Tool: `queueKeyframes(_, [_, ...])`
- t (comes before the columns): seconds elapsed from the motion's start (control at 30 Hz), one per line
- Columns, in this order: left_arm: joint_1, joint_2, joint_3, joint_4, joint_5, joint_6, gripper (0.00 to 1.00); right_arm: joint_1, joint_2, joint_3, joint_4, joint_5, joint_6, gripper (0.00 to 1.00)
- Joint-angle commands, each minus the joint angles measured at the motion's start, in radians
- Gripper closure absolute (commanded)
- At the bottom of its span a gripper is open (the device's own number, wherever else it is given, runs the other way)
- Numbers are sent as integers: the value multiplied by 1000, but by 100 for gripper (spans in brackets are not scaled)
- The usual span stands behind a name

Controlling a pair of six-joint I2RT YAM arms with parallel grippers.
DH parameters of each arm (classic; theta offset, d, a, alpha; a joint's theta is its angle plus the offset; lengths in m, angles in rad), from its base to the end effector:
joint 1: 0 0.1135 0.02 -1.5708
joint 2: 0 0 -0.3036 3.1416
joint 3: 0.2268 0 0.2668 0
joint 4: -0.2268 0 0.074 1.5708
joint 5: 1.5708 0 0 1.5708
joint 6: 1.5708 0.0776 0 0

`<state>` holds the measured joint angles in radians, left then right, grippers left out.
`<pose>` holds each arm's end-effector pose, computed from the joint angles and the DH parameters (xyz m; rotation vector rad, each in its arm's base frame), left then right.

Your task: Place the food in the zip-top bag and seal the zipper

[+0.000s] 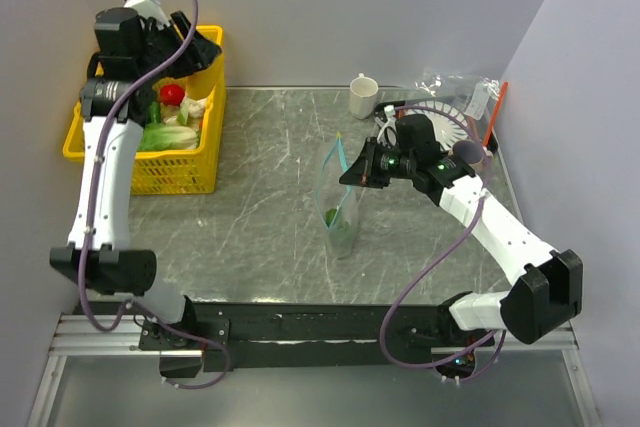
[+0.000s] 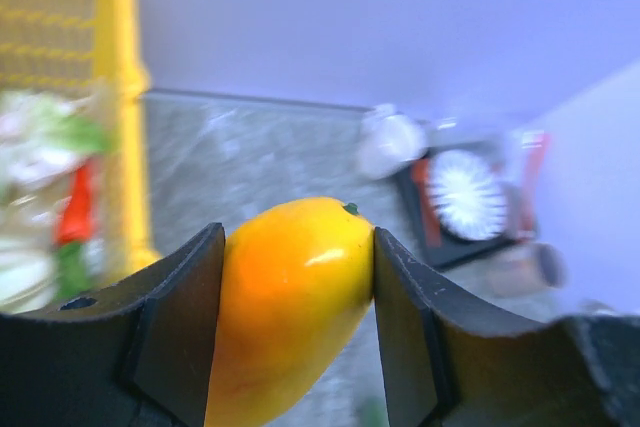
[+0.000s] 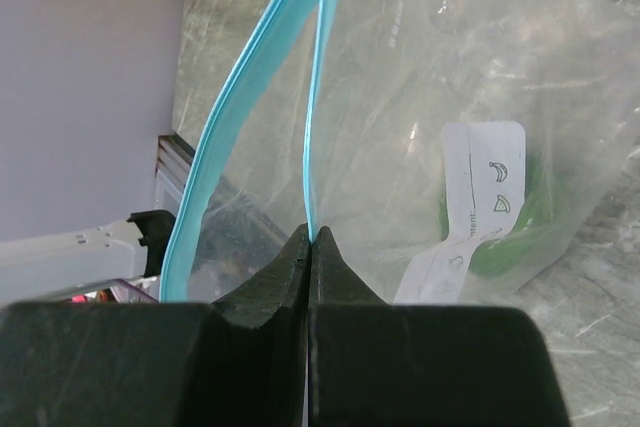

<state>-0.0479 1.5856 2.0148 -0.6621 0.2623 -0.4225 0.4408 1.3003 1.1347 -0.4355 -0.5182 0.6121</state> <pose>0.3794 -0.0383 0.5454 -0.1526 1.8260 -0.5695 0.2746 0.1721 0.3424 -0.1231 2.3172 1.1350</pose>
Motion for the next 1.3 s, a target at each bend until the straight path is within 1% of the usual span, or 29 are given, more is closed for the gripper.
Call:
queueKeyframes(0.0, [-65,-136,-162,262,159,-175,82,7,17,68,24,-35,6,100])
queueKeyframes(0.03, [-85,-159,-213,316,167,-208,81,7,22,76,23,-45,14,100])
queueKeyframes(0.07, [-107,-186,-269,388,176,-272,81,7,28,79,27,-51,15,100])
queueKeyframes(0.1, [-151,-232,-375,514,175,-306,81,7,33,80,32,-55,20,100])
queueKeyframes(0.17, [-191,-283,-470,635,167,-407,80,7,39,85,37,-68,29,100])
queueKeyframes(0.2, [-232,-294,-541,688,151,-435,80,7,37,86,35,-66,29,100])
queueKeyframes(0.23, [-256,-302,-571,767,137,-458,80,6,39,91,34,-68,31,100])
queueKeyframes(0.4, [-406,-323,-707,941,48,-551,79,9,36,96,23,-57,29,100])
queueKeyframes(0.47, [-440,-322,-731,1001,9,-578,79,7,36,94,23,-57,31,100])
queueKeyframes(0.53, [-480,-320,-755,1024,-18,-590,79,7,33,92,21,-59,35,100])
queueKeyframes(0.7, [-546,-328,-855,1157,-49,-674,79,7,33,105,6,-51,28,100])
queueKeyframes(0.83, [-579,-343,-899,1150,-83,-662,79,7,25,111,4,-52,34,100])
queueKeyframes(1.0, [-619,-358,-1047,1242,-127,-700,80,7,19,114,7,-54,43,100])
queueKeyframes(1.23, [-659,-394,-1169,1250,-218,-648,79,1,1,111,0,-51,43,100])
queueKeyframes(1.27, [-668,-398,-1182,1239,-227,-636,77,1,-1,108,1,-51,44,100])
